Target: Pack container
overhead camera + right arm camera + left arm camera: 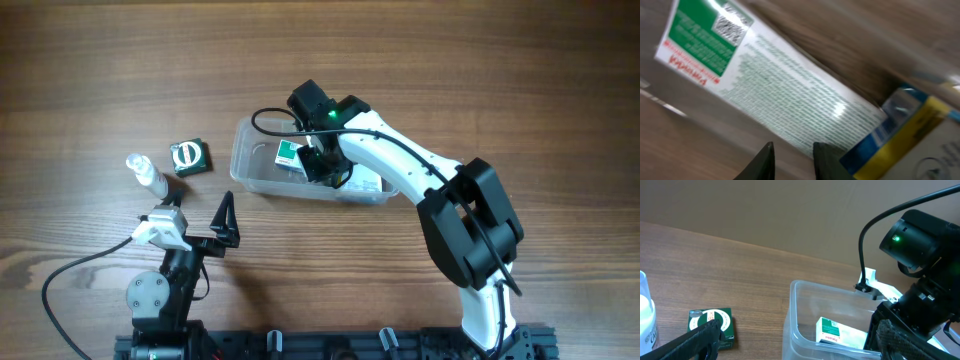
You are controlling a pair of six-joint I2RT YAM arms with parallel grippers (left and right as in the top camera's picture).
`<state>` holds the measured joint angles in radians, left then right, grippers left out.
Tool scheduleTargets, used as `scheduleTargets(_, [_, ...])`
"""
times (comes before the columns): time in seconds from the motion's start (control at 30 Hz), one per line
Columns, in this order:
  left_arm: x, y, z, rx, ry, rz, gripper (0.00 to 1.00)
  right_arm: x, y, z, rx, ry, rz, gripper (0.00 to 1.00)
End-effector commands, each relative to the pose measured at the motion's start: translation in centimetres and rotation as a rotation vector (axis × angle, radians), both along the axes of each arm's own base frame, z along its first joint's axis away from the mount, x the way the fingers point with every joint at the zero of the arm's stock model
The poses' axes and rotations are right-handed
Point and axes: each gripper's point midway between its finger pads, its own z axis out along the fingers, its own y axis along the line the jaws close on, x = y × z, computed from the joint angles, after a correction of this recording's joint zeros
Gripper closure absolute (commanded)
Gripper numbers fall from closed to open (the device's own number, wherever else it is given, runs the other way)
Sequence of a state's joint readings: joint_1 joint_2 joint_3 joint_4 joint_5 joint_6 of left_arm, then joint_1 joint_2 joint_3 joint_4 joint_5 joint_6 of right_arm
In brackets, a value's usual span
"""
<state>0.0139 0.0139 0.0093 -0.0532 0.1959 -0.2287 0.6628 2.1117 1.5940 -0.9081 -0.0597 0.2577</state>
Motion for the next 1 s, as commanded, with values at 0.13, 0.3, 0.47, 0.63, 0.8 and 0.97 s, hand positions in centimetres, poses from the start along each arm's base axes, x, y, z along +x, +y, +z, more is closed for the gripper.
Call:
scheduleTargets(0.13, [0.0,-0.1,-0.1,0.015,-0.001,-0.004,0.0,1.8,-1.5,-1.7,-0.114,-0.077,0.008,0.76])
scheduleTargets(0.3, [0.0,-0.1,-0.1,0.015,-0.001,-0.004,0.0,2.6,-1.0,-1.5,-0.1,-0.116,0.035,0.76])
scheduleTargets(0.47, [0.0,-0.1,-0.1,0.015,-0.001,-0.004,0.0,2.9,-1.5,-1.4,-0.126,-0.131,0.047,0.74])
scheduleTargets(0.63, [0.0,-0.1,-0.1,0.015,-0.001,-0.004,0.0,2.4,-2.9,-1.5,-0.197,-0.12,0.045,0.72])
scheduleTargets(0.8, [0.0,-0.1,-0.1,0.015,-0.001,-0.004,0.0,2.1,-3.2,-1.5,-0.211,-0.107,0.047,0.7])
scheduleTargets(0.97, [0.0,-0.1,-0.1,0.015,-0.001,-0.004,0.0,2.1,-4.0,-1.5,-0.249,-0.111,0.045,0.7])
